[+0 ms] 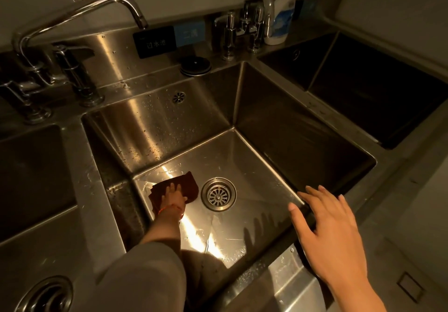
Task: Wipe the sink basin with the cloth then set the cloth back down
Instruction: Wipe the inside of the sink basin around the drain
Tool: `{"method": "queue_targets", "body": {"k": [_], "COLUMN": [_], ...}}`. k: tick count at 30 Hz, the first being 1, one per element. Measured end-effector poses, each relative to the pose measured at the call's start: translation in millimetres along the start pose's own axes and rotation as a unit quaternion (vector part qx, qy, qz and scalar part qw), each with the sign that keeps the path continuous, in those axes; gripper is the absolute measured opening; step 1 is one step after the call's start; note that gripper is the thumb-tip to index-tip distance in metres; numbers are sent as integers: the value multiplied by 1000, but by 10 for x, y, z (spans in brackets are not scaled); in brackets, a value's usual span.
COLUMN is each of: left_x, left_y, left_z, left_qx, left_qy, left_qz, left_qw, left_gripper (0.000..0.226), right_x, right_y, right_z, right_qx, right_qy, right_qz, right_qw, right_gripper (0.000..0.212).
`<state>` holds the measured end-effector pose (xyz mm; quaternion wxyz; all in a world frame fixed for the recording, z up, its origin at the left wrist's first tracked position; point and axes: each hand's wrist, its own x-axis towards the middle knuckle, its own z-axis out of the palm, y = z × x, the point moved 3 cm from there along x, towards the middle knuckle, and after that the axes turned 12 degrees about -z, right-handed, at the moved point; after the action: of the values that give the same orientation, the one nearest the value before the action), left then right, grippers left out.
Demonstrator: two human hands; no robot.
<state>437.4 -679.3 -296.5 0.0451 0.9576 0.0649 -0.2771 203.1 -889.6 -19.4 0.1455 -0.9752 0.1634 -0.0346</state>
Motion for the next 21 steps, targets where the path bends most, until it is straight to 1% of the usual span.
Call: {"method": "queue_targets", "body": {"k": [4,10,14,21], "left_x": [109,286,404,483], "left_y": [-36,-101,-172,-200], "left_z": [-75,-199,-267,-346], "left_qx": [22,-21,-16,-19], "left_qy": [-1,20,33,31], "left_qz": [-8,-22,-23,-22], "left_qw": [1000,999,999,999], "left_gripper": [58,60,59,60], "right_x": [2,9,24,50], "right_y": [5,21,34,31], "right_z": [11,22,29,33], "right_qx": [-1,15,11,-3], "right_qy": [-2,9,8,-4], "right_qz": [-4,-14,-13,-7], "right_qw": [1000,1000,1000,1000], "right_gripper": [72,66,70,73]}}
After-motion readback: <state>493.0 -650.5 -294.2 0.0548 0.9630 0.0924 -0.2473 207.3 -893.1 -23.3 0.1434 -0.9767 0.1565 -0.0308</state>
